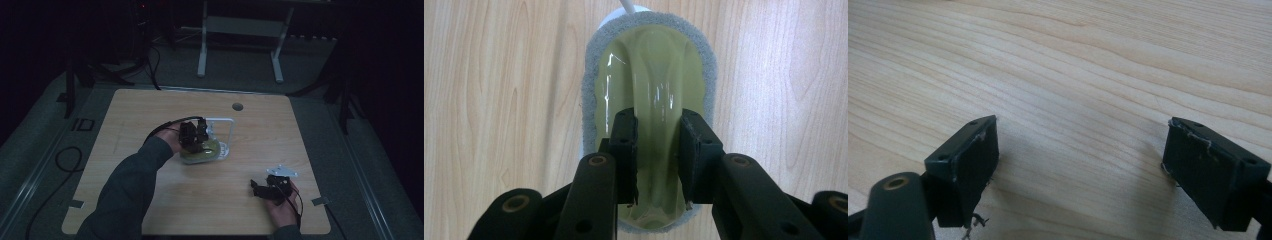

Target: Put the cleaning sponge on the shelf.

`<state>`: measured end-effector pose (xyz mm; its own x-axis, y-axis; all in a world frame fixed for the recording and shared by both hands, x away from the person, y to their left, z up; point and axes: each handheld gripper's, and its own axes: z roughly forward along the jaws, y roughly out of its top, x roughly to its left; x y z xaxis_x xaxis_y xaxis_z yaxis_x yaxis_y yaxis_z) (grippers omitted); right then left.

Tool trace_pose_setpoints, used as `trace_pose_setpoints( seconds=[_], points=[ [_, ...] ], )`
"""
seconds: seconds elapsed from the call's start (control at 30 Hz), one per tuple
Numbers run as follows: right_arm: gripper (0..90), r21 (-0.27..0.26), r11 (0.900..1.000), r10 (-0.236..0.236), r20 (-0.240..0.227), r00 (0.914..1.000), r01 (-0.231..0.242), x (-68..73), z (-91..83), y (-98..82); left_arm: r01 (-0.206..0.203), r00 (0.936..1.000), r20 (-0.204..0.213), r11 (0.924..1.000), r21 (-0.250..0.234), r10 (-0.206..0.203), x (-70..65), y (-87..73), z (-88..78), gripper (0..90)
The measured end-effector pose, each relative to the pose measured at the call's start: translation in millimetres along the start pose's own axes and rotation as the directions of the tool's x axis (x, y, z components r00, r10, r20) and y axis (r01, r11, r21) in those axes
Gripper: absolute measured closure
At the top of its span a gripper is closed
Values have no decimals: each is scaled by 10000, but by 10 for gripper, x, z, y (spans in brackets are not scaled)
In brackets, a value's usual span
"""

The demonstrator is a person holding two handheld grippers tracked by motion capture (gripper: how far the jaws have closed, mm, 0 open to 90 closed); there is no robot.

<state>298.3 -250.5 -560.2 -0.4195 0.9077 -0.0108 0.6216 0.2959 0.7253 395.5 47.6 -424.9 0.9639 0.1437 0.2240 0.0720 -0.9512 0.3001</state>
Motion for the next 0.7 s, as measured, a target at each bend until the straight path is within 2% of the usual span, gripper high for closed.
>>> trace_pose_setpoints(
  seconds=[0.43, 0.53, 0.7],
  points=[
    [143, 8, 10000, 15, -7, 10000, -15, 1, -1, 0, -506, 9985, -180, 9984, 260, 511, 22, 128, 24, 715],
    [143, 4, 10000, 10, -7, 10000, -10, 0, 0, 0, -564, 9983, -141, 9983, 162, 566, 34, 138, 36, 715],
    [143, 2, 10000, 5, -6, 10000, -5, 0, 0, 0, -610, 9980, -158, 9977, 280, 615, 55, 128, 78, 715]
  ],
)
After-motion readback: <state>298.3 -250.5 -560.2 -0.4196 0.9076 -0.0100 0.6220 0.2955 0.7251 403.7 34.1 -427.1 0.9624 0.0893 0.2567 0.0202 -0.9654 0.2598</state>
